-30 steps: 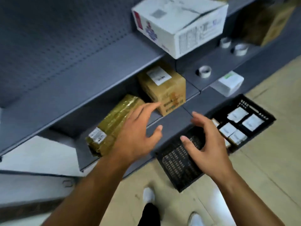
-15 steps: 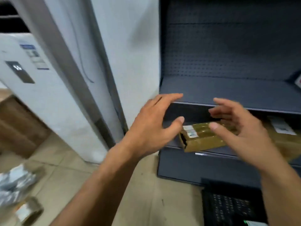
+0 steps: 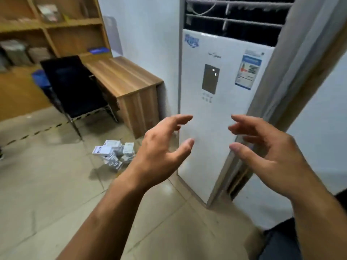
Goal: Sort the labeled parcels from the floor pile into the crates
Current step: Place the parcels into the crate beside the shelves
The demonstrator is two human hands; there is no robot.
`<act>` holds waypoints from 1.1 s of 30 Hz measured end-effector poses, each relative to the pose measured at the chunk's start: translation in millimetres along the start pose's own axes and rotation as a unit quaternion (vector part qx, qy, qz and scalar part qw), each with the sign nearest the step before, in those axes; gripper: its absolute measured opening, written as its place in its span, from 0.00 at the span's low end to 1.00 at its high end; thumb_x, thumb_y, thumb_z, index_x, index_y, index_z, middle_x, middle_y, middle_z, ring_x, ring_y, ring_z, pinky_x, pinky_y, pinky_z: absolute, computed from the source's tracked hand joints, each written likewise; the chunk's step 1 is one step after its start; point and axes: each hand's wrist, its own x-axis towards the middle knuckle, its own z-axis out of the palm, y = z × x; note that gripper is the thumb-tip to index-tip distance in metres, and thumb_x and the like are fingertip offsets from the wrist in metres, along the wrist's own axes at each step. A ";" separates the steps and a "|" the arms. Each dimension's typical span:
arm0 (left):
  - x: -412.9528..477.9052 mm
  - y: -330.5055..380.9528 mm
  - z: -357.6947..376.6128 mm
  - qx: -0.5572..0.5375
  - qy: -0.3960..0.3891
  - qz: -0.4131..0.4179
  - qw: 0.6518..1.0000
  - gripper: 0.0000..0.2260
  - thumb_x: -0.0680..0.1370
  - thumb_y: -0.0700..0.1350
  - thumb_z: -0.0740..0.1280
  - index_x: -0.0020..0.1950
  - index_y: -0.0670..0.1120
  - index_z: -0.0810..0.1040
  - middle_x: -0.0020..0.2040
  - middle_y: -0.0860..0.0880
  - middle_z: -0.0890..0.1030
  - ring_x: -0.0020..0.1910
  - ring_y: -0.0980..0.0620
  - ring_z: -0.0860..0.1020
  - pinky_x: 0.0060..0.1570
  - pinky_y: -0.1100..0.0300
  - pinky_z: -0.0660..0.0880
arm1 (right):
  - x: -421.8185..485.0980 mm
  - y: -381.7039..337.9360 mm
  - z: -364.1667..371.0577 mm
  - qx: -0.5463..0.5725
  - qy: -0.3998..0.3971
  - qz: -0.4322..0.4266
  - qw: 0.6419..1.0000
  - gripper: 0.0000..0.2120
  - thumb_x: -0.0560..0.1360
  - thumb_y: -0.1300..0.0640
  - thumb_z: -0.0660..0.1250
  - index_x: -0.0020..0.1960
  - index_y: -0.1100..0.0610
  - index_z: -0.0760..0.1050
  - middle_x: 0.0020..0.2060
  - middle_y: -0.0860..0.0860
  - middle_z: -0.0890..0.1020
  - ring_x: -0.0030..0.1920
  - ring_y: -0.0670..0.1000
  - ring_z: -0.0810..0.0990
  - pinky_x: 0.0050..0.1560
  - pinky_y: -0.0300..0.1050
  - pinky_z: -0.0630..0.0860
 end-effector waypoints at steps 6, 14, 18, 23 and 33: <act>-12.3 -84.8 -55.2 -0.012 0.088 -0.136 0.987 0.22 0.76 0.51 0.68 0.70 0.56 0.75 0.61 0.59 0.81 0.63 0.59 0.78 0.62 0.57 0.77 | 100.9 7.4 107.0 0.018 -0.135 -0.069 0.988 0.30 0.73 0.37 0.67 0.73 0.41 0.71 0.60 0.36 0.80 0.62 0.37 0.78 0.63 0.37 0.74; 32.8 -182.1 -97.0 0.029 0.201 -0.276 0.940 0.28 0.74 0.50 0.68 0.73 0.63 0.67 0.61 0.61 0.80 0.55 0.58 0.81 0.60 0.58 0.78 | 238.3 52.1 214.8 0.099 -0.242 -0.100 0.960 0.31 0.73 0.36 0.66 0.74 0.43 0.70 0.59 0.38 0.81 0.64 0.38 0.77 0.65 0.39 0.74; 72.1 -229.6 -112.5 0.068 0.215 -0.321 0.920 0.28 0.74 0.51 0.67 0.73 0.65 0.66 0.62 0.62 0.78 0.58 0.57 0.80 0.62 0.51 0.77 | 307.0 75.3 270.4 0.154 -0.265 -0.074 0.949 0.31 0.72 0.36 0.66 0.72 0.45 0.73 0.56 0.39 0.82 0.60 0.36 0.79 0.64 0.39 0.76; 82.5 -282.7 -119.5 0.083 0.231 -0.372 0.895 0.29 0.74 0.51 0.67 0.75 0.61 0.66 0.63 0.60 0.78 0.59 0.56 0.79 0.62 0.55 0.76 | 367.1 92.1 348.1 0.176 -0.320 -0.040 0.930 0.24 0.75 0.46 0.72 0.69 0.40 0.72 0.54 0.38 0.82 0.57 0.38 0.81 0.64 0.48 0.78; 44.2 -431.9 -164.1 0.033 0.243 -0.449 0.859 0.29 0.74 0.51 0.68 0.72 0.67 0.65 0.64 0.62 0.77 0.62 0.58 0.77 0.62 0.54 0.76 | 403.3 96.4 520.4 0.118 -0.384 0.017 0.915 0.26 0.76 0.49 0.72 0.72 0.42 0.72 0.54 0.40 0.82 0.56 0.41 0.82 0.64 0.52 0.79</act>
